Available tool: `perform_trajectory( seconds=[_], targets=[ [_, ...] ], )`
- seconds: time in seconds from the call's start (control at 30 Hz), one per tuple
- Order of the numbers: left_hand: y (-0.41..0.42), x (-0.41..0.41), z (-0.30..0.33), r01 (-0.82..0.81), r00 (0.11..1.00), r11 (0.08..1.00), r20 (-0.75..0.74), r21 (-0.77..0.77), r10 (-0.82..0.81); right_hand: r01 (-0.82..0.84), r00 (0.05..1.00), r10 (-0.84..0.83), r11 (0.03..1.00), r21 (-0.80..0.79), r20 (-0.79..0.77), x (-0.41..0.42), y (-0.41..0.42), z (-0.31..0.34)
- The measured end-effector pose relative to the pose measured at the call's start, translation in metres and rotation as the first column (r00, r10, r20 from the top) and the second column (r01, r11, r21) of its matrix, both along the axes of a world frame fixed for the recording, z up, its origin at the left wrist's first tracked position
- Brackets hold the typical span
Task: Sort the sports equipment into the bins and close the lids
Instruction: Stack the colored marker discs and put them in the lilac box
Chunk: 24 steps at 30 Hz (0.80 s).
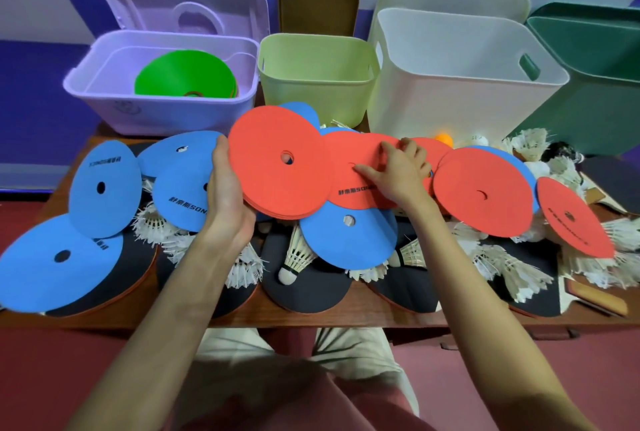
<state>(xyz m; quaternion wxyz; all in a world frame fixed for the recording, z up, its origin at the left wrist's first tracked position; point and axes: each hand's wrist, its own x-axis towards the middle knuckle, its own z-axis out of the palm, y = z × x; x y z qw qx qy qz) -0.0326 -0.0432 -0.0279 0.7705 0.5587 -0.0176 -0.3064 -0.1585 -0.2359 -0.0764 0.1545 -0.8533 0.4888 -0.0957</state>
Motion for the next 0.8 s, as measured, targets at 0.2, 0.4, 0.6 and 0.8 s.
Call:
perform_trajectory(
  seconds=[0.2,0.4,0.6,0.8],
  targets=[
    [-0.001,0.004,-0.001,-0.021,1.0,1.0,-0.002,0.005,0.021,-0.027,0.949,0.031,0.999,-0.02,0.313,-0.002,-0.002,0.004],
    [0.0,0.008,0.004,-0.049,0.999,0.999,0.007,-0.003,0.049,-0.011,0.779,0.085,0.992,-0.122,0.621,-0.021,0.005,0.022],
    [-0.006,0.007,0.005,-0.061,0.998,0.998,-0.028,-0.031,0.06,0.1,0.32,-0.171,0.984,0.146,0.932,-0.014,0.008,0.022],
    [-0.022,-0.01,0.004,0.072,0.996,0.996,-0.057,-0.059,-0.075,-0.128,0.396,-0.202,0.954,0.272,0.896,0.022,0.05,0.013]
  ],
)
